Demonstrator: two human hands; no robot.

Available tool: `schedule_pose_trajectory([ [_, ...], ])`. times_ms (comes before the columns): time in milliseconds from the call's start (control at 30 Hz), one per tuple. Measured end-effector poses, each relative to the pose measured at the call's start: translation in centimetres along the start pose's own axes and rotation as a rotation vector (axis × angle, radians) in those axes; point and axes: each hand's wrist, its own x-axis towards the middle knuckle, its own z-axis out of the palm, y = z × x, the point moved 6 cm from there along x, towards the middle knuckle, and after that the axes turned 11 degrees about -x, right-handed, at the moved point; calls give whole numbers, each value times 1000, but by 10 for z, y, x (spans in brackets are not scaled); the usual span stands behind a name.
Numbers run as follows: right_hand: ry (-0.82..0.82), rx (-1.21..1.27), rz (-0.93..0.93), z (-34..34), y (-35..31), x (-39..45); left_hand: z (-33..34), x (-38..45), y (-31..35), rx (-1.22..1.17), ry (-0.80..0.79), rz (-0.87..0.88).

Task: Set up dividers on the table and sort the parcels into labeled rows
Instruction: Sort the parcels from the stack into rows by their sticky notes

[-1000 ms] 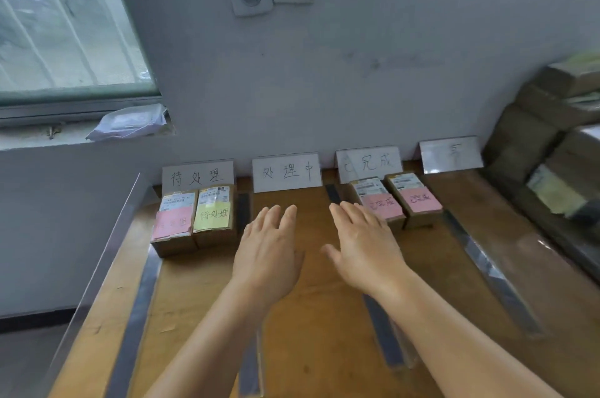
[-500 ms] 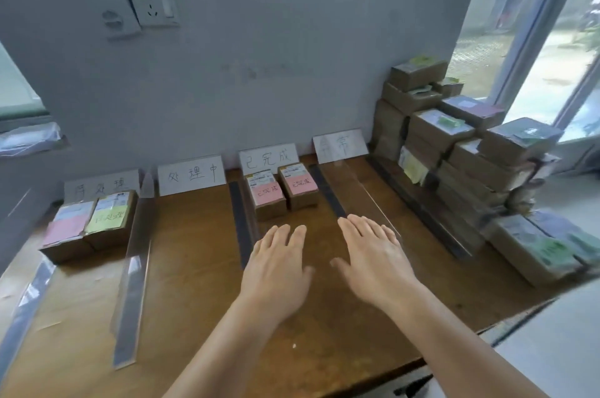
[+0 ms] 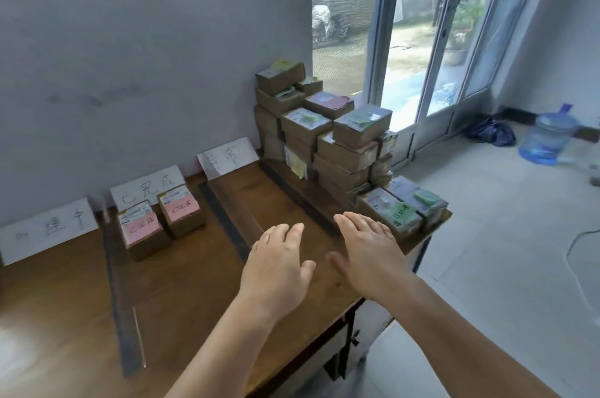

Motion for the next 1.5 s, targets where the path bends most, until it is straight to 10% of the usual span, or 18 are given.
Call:
schedule_pose_trajectory([
  [933,133,312,279,-5,194,228,58,315,57,-190,40,19],
  [1500,57,589,96,2,237,306,62,335,58,-294,176,-192],
])
